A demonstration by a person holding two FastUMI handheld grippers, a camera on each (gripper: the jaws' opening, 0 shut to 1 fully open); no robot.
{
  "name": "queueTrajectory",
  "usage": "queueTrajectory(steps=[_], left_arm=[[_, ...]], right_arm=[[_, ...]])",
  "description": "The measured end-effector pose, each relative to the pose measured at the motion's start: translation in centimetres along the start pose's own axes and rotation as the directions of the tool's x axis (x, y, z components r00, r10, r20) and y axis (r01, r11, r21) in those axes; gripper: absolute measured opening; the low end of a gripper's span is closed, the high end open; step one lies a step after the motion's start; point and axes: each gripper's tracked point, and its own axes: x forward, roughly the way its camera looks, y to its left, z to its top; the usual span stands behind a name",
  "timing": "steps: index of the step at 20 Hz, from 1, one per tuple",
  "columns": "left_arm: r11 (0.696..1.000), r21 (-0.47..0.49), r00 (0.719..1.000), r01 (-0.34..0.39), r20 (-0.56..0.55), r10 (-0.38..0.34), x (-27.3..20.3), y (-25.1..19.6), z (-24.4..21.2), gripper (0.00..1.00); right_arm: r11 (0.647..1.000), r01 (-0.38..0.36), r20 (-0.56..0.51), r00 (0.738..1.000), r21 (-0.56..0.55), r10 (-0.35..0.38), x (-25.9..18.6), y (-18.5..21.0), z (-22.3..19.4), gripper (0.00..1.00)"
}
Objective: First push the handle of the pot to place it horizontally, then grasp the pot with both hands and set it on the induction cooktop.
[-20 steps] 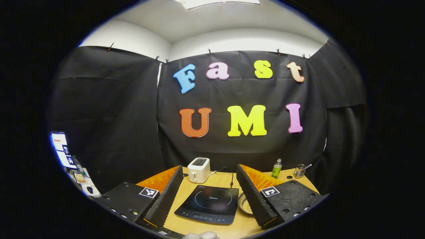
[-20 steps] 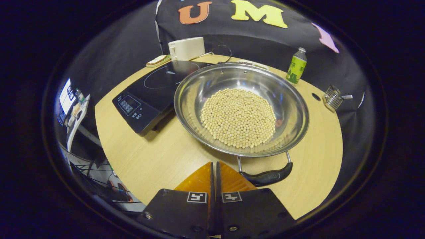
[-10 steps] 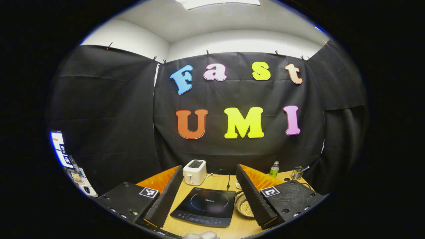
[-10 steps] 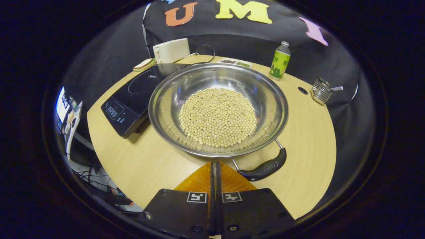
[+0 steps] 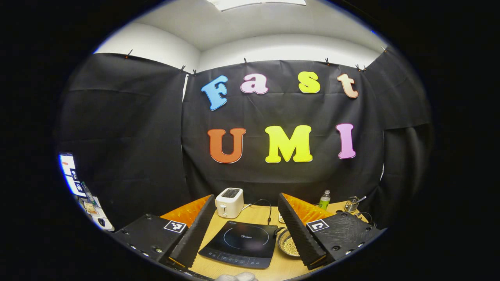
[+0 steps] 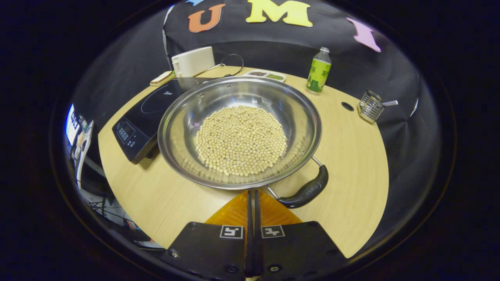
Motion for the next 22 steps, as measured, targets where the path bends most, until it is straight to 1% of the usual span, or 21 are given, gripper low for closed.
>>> queueTrajectory(steps=[1,2,3,10,11,12,13,14,15,16,17,18,19,20,21,22], left_arm=[[1.0,-0.002,1.0,0.002,-0.001,-0.002,0.1,-0.2,-0.1,0.96],[1.0,-0.003,1.0,0.001,-0.001,-0.001,0.1,-0.3,0.0,1.0],[1.0,-0.002,1.0,0.003,-0.003,-0.003,0.3,-0.5,-0.1,0.96],[1.0,-0.002,1.0,0.009,-0.011,-0.009,1.5,-2.3,-0.7,0.96],[1.0,-0.003,1.0,0.011,-0.014,-0.011,1.7,-2.5,-0.8,0.96],[1.0,-0.003,1.0,0.011,-0.016,-0.011,2.0,-2.7,-0.9,0.96],[1.0,-0.001,1.0,0.01,-0.016,-0.01,2.2,-2.8,-0.9,0.96],[1.0,0.001,1.0,0.01,-0.017,-0.01,2.4,-3.0,-1.1,0.96],[1.0,0.001,1.0,0.009,-0.018,-0.009,2.6,-3.3,-1.0,0.96],[1.0,0.0,1.0,0.011,-0.018,-0.011,2.8,-3.6,-1.0,0.96],[1.0,0.001,1.0,0.011,-0.018,-0.011,3.0,-3.9,-1.1,0.96],[1.0,0.002,1.0,0.01,-0.019,-0.01,3.2,-4.0,-1.2,0.96],[1.0,0.003,1.0,0.011,-0.02,-0.011,3.5,-4.4,-1.5,0.96],[1.0,0.002,1.0,0.013,-0.022,-0.013,3.7,-4.7,-1.8,0.96],[1.0,0.001,1.0,0.015,-0.027,-0.015,3.9,-4.9,-1.9,0.96],[1.0,0.001,0.999,0.015,-0.031,-0.015,4.1,-5.1,-2.1,0.96]], right_arm=[[1.0,0.003,-0.001,1.0,-0.002,-0.003,0.0,-0.3,0.0,0.0],[1.0,0.005,-0.002,1.0,-0.007,-0.005,0.0,-0.6,0.1,0.04],[1.0,0.009,-0.002,1.0,-0.009,-0.009,0.0,-1.0,0.1,0.01],[0.999,0.024,-0.013,1.0,-0.025,-0.025,0.0,-3.9,0.6,0.0],[0.999,0.028,-0.014,1.0,-0.025,-0.028,0.1,-4.3,0.7,0.04],[0.999,0.029,-0.015,0.999,-0.023,-0.03,0.1,-4.7,0.9,0.04],[0.999,0.029,-0.017,0.999,-0.023,-0.029,0.1,-5.1,0.9,0.0],[0.999,0.03,-0.018,0.999,-0.027,-0.03,0.1,-5.3,1.0,0.04],[0.999,0.031,-0.019,0.999,-0.035,-0.031,0.2,-5.7,1.1,0.04],[0.998,0.034,-0.021,0.999,-0.044,-0.035,0.2,-6.1,1.2,0.0],[0.998,0.036,-0.022,0.999,-0.053,-0.037,0.2,-6.4,1.3,0.0],[0.997,0.039,-0.025,0.999,-0.062,-0.04,0.2,-6.8,1.4,0.04],[0.997,0.041,-0.025,0.999,-0.068,-0.043,0.2,-7.3,1.5,0.04],[0.996,0.043,-0.025,0.999,-0.072,-0.045,0.3,-7.7,1.7,0.0],[0.996,0.046,-0.025,0.999,-0.074,-0.048,0.4,-8.3,1.8,0.04],[0.996,0.05,-0.025,0.998,-0.075,-0.052,0.4,-8.7,2.1,0.04]])
